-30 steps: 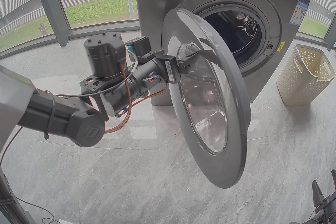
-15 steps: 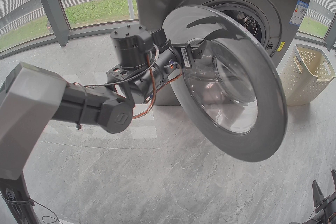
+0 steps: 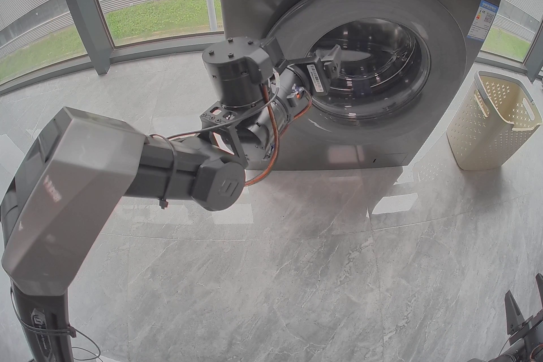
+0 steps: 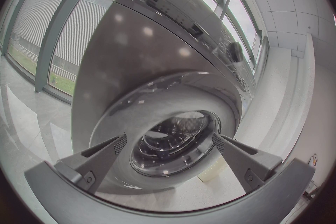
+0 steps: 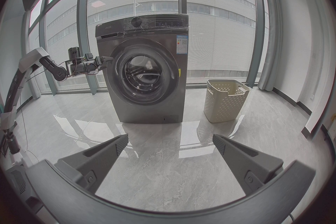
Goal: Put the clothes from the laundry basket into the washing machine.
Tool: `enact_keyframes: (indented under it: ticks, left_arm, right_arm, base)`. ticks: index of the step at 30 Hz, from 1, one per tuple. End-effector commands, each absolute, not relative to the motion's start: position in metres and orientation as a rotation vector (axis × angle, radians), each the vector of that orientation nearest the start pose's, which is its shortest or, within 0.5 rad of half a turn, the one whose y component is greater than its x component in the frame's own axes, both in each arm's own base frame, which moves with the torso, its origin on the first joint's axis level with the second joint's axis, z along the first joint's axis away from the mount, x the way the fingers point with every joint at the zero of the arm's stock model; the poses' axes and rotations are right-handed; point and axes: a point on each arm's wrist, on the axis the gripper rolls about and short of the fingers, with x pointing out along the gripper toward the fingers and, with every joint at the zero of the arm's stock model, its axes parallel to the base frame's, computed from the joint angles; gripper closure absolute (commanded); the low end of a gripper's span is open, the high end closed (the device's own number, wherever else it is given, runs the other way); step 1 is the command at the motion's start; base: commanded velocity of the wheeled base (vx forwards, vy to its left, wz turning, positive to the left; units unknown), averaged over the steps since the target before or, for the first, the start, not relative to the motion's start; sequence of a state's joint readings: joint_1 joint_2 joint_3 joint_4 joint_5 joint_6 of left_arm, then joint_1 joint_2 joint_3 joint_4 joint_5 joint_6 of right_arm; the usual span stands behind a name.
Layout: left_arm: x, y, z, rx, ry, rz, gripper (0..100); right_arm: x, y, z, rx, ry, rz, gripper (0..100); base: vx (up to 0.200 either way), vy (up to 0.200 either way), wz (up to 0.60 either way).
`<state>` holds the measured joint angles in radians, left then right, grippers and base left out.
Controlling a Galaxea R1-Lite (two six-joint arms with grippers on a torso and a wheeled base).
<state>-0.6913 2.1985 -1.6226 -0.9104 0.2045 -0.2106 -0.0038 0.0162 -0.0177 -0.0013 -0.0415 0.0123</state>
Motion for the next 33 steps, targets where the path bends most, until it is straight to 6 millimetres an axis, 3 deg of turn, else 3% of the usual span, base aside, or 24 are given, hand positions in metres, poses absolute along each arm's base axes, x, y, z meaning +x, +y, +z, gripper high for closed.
enact_keyframes:
  ticks: [1,5,6,9,10,11,12,15,21,25,33]
  left_arm:
    - [0.343,-0.286,0.243,-0.326,-0.203,-0.524,0]
    - [0.319,-0.277,0.235,-0.282,-0.121,-0.552,0]
    - [0.296,-0.266,0.229,-0.247,-0.057,-0.575,0]
    - [0.265,-0.243,0.222,-0.214,0.008,-0.614,0]
    - [0.265,-0.243,0.222,-0.214,0.008,-0.614,0]
    - [0.242,-0.225,0.221,-0.199,0.031,-0.631,0]
    - [0.235,-0.219,0.219,-0.195,0.040,-0.635,0]
    - [0.184,-0.174,0.214,-0.173,0.070,-0.661,0]
    - [0.116,-0.100,0.196,-0.078,0.016,-0.629,0]
    - [0.083,-0.068,0.175,-0.065,0.010,-0.594,0]
    - [0.041,-0.019,0.148,-0.056,-0.004,-0.371,0]
  right_arm:
    - [-0.023,-0.001,0.076,0.012,-0.002,-0.046,0]
    - [-0.023,-0.001,0.076,0.012,-0.002,-0.046,0]
    - [-0.023,-0.001,0.076,0.012,-0.002,-0.046,0]
    - [-0.023,-0.001,0.076,0.012,-0.002,-0.046,0]
    - [-0.023,-0.001,0.076,0.012,-0.002,-0.046,0]
    - [-0.023,-0.001,0.076,0.012,-0.002,-0.046,0]
    - [-0.023,-0.001,0.076,0.012,-0.002,-0.046,0]
    - [-0.023,-0.001,0.076,0.012,-0.002,-0.048,0]
    - [-0.023,-0.001,0.076,0.012,-0.002,-0.046,0]
    - [-0.023,-0.001,0.076,0.012,-0.002,-0.046,0]
    - [-0.023,-0.001,0.076,0.012,-0.002,-0.046,0]
  base:
    - [0.000,0.000,0.00]
    - [0.000,0.000,0.00]
    - [0.000,0.000,0.00]
    - [0.000,0.000,0.00]
    - [0.000,0.000,0.00]
    - [0.000,0.000,0.00]
    - [0.000,0.000,0.00]
    - [0.000,0.000,0.00]
    - [0.000,0.000,0.00]
    - [0.000,0.000,0.00]
    - [0.000,0.000,0.00]
